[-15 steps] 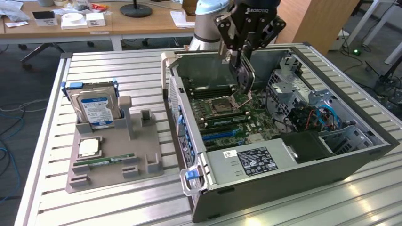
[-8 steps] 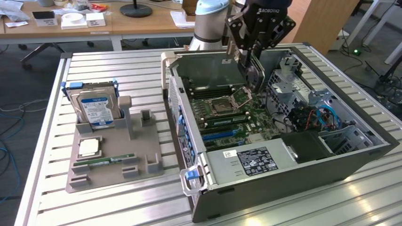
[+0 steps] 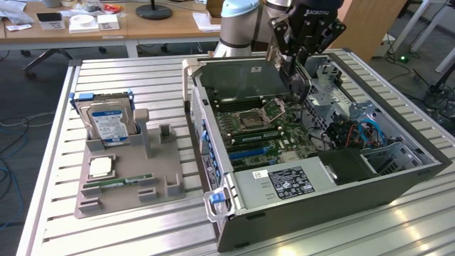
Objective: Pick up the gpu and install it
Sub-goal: 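Pick up the gpu and move the gpu toward the slot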
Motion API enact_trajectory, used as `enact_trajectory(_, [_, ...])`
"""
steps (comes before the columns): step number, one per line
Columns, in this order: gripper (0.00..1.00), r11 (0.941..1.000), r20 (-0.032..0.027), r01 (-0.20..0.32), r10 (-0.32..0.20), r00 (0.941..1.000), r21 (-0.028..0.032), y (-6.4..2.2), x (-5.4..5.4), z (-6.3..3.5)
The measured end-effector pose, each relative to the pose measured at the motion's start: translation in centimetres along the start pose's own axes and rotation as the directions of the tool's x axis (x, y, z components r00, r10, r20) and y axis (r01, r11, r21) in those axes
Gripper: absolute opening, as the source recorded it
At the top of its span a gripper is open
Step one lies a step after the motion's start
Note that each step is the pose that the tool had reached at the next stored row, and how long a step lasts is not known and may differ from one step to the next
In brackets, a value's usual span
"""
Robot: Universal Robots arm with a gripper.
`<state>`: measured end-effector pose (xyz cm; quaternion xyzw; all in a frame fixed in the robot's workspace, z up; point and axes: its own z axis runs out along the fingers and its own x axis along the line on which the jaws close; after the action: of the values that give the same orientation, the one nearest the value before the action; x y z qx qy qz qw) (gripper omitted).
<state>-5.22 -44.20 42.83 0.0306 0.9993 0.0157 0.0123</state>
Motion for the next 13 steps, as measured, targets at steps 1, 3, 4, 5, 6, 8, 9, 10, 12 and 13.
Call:
enact_trajectory(1, [0.27,1.0,0.0,0.0,0.0,1.0,0.0,0.02,-0.3,0.01])
enact_trajectory(3, [0.27,1.0,0.0,0.0,0.0,1.0,0.0,0.04,-0.7,0.01])
enact_trajectory(4, [0.27,1.0,0.0,0.0,0.0,1.0,0.0001,0.05,-0.9,0.02])
enact_trajectory(5, [0.27,1.0,0.0,0.0,0.0,1.0,0.0,0.07,-1.2,0.03])
enact_trajectory(6, [0.27,1.0,-0.0001,0.0,0.0,1.0,0.0001,0.08,-1.4,0.03])
enact_trajectory(8, [0.27,1.0,0.0,0.0,0.0,1.0,0.0,0.11,-1.8,0.04])
enact_trajectory(9, [0.27,1.0,0.0,0.0,0.0,1.0,0.0,0.12,-2.0,0.05])
enact_trajectory(10, [0.27,1.0,0.0,0.0,0.0,1.0,0.0,0.13,-2.2,0.05])
enact_trajectory(12, [0.27,1.0,0.0,0.0,0.0,1.0,0.0,0.16,-2.6,0.06])
enact_trajectory(13, [0.27,1.0,0.0,0.0,0.0,1.0,0.0,0.17,-2.8,0.07])
